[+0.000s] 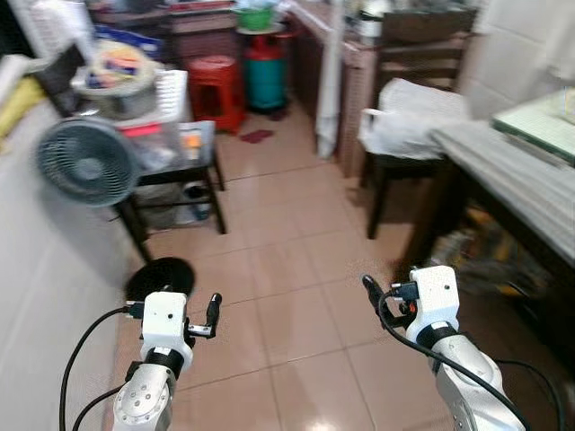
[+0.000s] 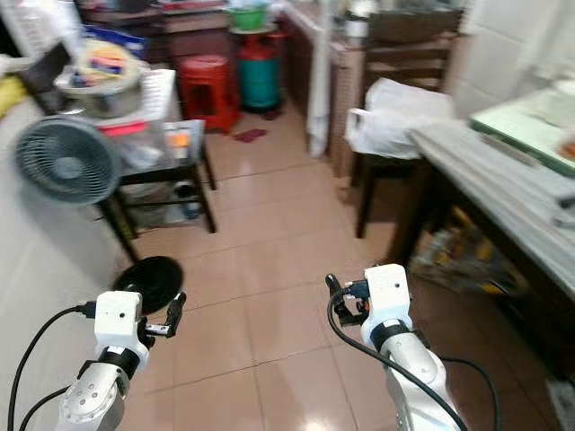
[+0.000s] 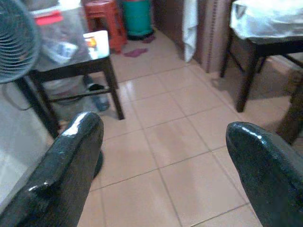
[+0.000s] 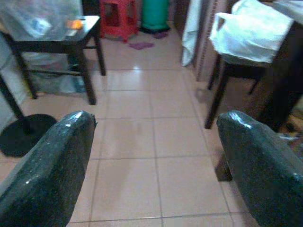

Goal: Setting the table

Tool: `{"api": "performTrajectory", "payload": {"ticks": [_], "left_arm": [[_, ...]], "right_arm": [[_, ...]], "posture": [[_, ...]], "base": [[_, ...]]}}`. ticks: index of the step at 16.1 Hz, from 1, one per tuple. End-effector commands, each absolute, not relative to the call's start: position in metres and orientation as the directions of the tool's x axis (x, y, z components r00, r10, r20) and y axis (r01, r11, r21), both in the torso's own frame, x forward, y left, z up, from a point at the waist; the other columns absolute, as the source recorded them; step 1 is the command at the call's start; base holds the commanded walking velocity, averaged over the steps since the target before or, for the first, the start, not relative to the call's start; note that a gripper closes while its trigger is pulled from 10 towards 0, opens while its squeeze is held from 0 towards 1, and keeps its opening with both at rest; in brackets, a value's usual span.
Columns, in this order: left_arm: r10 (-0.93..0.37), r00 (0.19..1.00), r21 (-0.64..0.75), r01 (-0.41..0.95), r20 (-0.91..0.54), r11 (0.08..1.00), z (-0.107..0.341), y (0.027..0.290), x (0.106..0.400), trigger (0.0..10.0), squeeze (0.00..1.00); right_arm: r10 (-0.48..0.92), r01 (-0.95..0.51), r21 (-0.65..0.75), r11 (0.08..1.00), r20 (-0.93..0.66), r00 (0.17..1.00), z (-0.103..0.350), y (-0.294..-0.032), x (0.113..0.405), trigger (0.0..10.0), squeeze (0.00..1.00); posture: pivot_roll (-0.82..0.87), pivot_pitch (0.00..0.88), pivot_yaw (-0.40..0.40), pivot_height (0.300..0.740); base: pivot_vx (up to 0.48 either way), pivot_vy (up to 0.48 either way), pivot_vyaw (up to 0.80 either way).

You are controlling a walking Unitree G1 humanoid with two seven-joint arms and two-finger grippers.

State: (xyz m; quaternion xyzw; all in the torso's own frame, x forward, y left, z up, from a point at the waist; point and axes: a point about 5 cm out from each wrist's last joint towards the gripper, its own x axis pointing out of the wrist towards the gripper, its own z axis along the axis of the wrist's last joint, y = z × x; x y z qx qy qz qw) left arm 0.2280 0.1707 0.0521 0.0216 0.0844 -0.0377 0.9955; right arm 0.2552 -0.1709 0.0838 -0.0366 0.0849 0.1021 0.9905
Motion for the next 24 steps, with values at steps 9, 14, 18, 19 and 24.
{"api": "performTrajectory", "payload": {"ticks": [9, 14, 18, 19, 24], "left_arm": [[-0.060, 0.996, 0.022, 0.062, -0.062, 0.998, 0.070, 0.178, 0.233, 0.0, 0.00], [-0.064, 0.995, 0.038, 0.067, -0.078, 0.997, 0.070, 0.176, 0.233, 10.0, 0.00], [-0.053, 0.997, 0.012, 0.054, -0.063, 0.999, 0.071, 0.176, 0.233, 10.0, 1.00], [-0.053, 0.997, 0.008, 0.054, -0.063, 0.999, 0.071, 0.175, 0.234, 10.0, 1.00], [-0.058, 0.996, -0.002, 0.058, -0.062, 0.998, 0.071, 0.172, 0.235, 10.0, 1.00]], "right_arm": [[0.165, -0.171, -0.062, 0.983, -0.082, 0.983, 0.096, -0.171, 0.259, 0.0, 0.00], [0.147, -0.156, -0.075, 0.985, -0.106, 0.983, 0.092, -0.172, 0.260, 10.0, 0.34], [0.118, -0.126, -0.068, 0.990, -0.104, 0.988, 0.091, -0.177, 0.261, 10.0, 1.00], [0.113, -0.121, -0.069, 0.990, -0.104, 0.988, 0.091, -0.178, 0.261, 10.0, 1.00], [0.105, -0.113, -0.067, 0.991, -0.102, 0.989, 0.091, -0.179, 0.261, 10.0, 1.00]], "posture": [[-0.23, 0.000, 0.073, 0.740], [-0.23, 0.000, 0.078, 0.740], [-0.23, 0.000, 0.080, 0.740], [-0.24, 0.000, 0.080, 0.740], [-0.24, 0.000, 0.081, 0.740]], "base": [[0.000, 0.000, -0.18], [0.000, 0.000, 0.00], [0.000, 0.000, 0.00], [0.000, 0.000, 0.00], [0.000, 0.000, 0.00]]}}
